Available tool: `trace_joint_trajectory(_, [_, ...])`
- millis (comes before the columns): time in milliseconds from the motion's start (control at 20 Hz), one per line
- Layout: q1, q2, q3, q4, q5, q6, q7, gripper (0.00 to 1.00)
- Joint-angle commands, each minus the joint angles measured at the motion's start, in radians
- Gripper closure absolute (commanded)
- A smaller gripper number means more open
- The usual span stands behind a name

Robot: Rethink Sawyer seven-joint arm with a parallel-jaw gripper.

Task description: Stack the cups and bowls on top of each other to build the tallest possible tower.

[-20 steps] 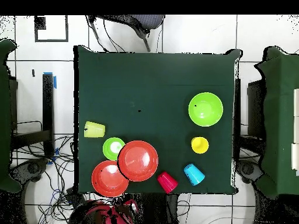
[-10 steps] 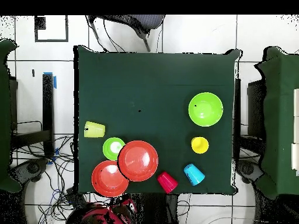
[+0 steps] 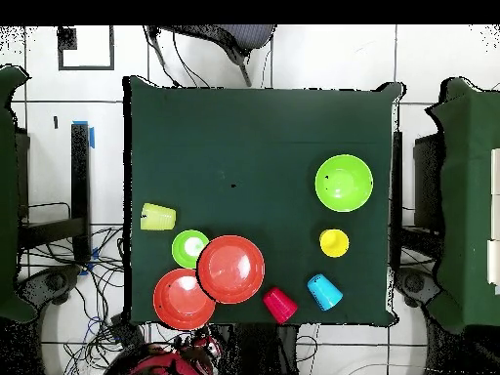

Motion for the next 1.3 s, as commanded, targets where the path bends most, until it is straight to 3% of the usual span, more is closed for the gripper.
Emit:
trace_joint_trajectory(50, [0.031, -0.071, 0.123, 0.011, 0.013, -0.121, -0.054, 0.0])
trace_joint_trajectory(300, [0.025, -0.081, 0.143, -0.019, 0.063, -0.046, -0.071, 0.0])
trace_joint_trajectory(500, [0.001, -0.005, 0.124, -0.09, 0.114, 0.02, -0.135, 0.0])
trace_joint_trajectory(650, [-0.053, 0.068, 0.136, -0.137, 0.186, 0.09, -0.241, 0.0])
trace_joint_trajectory(850, [-0.142, 0.095, 0.166, -0.159, 0.305, 0.183, -0.431, 0.0])
trace_joint_trajectory(1300, [-0.127, 0.151, 0.112, -0.231, 0.258, 0.31, -0.5, 0.0])
